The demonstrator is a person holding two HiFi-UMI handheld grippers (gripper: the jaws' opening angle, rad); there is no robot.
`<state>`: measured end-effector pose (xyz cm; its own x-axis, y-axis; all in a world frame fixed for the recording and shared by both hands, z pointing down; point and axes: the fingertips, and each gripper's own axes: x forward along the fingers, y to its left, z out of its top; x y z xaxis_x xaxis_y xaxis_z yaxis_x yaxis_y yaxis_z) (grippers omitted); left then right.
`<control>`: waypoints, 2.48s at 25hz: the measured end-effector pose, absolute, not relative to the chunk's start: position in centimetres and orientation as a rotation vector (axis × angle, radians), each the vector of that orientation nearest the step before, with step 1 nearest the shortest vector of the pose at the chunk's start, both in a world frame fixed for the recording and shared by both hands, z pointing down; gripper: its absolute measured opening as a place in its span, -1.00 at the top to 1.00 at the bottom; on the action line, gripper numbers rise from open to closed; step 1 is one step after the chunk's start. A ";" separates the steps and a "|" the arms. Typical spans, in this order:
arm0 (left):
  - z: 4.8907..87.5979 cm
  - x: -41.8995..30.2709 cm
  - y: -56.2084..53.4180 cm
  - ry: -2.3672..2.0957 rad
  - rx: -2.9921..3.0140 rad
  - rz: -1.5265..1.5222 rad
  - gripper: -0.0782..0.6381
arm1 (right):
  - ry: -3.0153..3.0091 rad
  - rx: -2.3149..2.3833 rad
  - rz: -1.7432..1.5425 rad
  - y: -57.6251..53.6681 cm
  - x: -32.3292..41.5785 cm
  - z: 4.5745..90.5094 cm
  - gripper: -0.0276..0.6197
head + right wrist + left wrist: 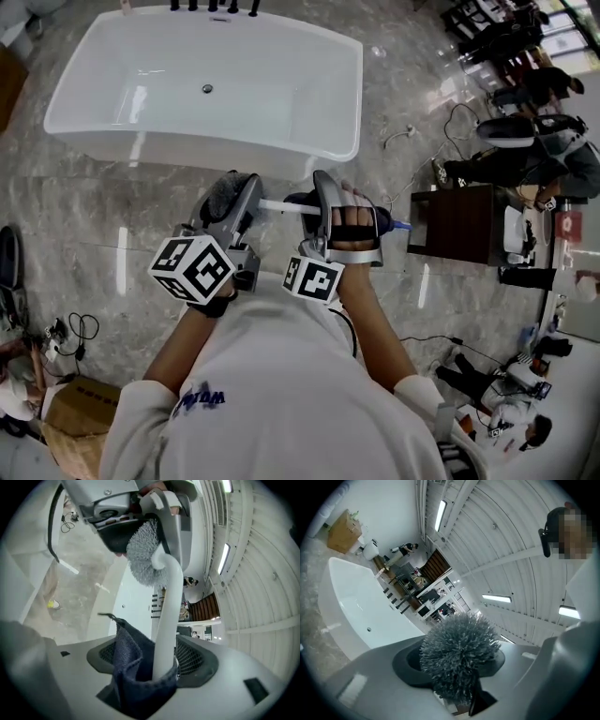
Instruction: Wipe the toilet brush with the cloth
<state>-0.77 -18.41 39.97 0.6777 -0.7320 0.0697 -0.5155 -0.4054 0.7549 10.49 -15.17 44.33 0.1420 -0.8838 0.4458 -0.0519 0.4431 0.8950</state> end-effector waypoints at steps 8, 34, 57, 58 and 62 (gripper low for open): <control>40.4 -2.4 -18.7 -1.039 2.053 -0.376 0.24 | -1.206 1.053 -0.680 -13.0 18.0 44.2 0.26; 40.4 -2.0 -17.0 -1.015 2.114 -0.349 0.23 | -1.320 1.000 -0.721 -13.8 11.6 44.8 0.78; 41.2 -4.5 -17.2 -1.048 2.076 -0.366 0.24 | -1.220 1.132 -0.645 -12.7 20.8 44.2 0.79; 41.2 -4.6 -17.2 -1.049 2.074 -0.366 0.24 | -1.223 1.132 -0.644 -12.7 20.7 44.2 0.79; 41.0 -4.8 -17.1 -1.050 2.073 -0.369 0.24 | -1.224 1.142 -0.646 -12.7 20.8 43.8 0.79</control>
<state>-4.83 -17.11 41.05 0.6188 -0.7814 0.0808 -0.5588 -0.3656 0.7443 20.80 -12.69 43.79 0.2734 -0.8814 0.3852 -0.1792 0.3468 0.9207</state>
